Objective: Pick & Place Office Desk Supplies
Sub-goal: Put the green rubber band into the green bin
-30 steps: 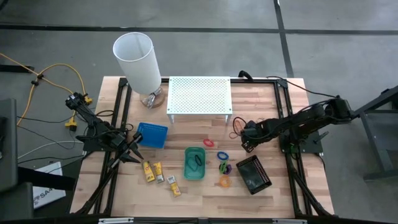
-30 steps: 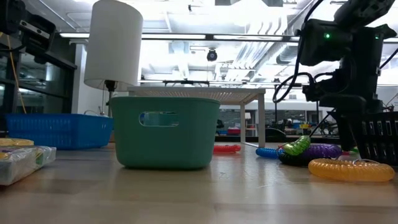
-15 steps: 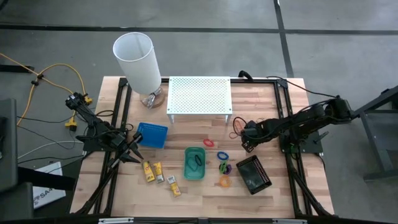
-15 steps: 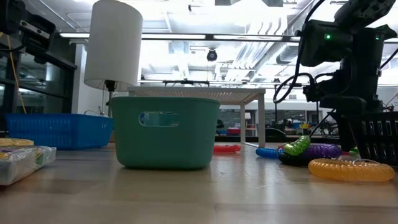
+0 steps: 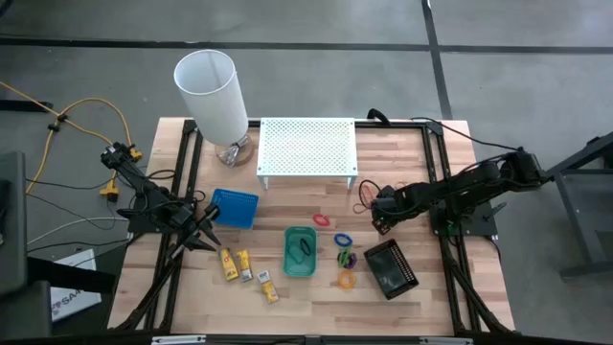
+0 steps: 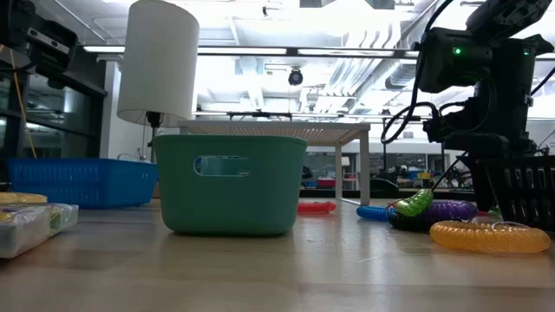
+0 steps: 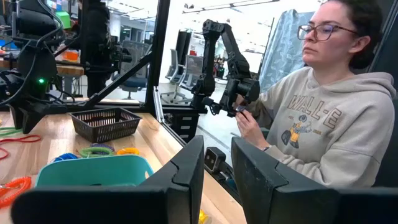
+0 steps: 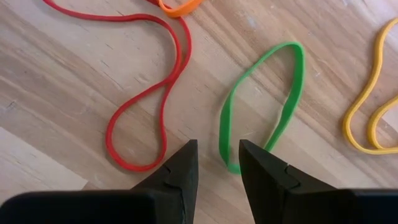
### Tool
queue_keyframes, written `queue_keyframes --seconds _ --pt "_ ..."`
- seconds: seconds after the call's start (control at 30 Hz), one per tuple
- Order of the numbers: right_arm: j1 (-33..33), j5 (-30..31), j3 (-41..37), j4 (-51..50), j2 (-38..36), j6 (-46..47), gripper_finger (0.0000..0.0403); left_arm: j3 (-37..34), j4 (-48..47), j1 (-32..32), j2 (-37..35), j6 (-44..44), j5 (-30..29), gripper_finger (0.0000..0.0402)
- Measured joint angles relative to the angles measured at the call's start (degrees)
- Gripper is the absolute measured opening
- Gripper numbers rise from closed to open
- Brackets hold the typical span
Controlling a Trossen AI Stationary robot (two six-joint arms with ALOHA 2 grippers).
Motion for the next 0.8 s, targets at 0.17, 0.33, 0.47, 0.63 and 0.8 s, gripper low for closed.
queue_keyframes --seconds 0.17,0.33,0.47,0.63,0.8 --pt "0.00 0.00 0.02 0.00 0.00 0.02 0.0078 0.00 0.00 0.01 0.00 0.00 0.00 0.0079" --pt "0.00 -0.02 0.02 0.00 0.00 0.02 0.0031 0.00 0.00 0.00 0.00 0.00 0.00 0.0079" --pt "0.00 -0.02 0.07 0.00 0.00 0.02 0.0006 0.00 0.00 0.00 0.00 0.00 0.00 0.0079" --pt "0.00 -0.02 0.07 0.00 0.00 0.01 0.0003 0.00 -0.01 0.01 0.00 0.00 0.00 0.0079" --pt "0.00 0.00 0.07 0.00 0.00 0.00 0.0003 0.00 0.00 0.01 0.00 0.00 0.00 0.0079"
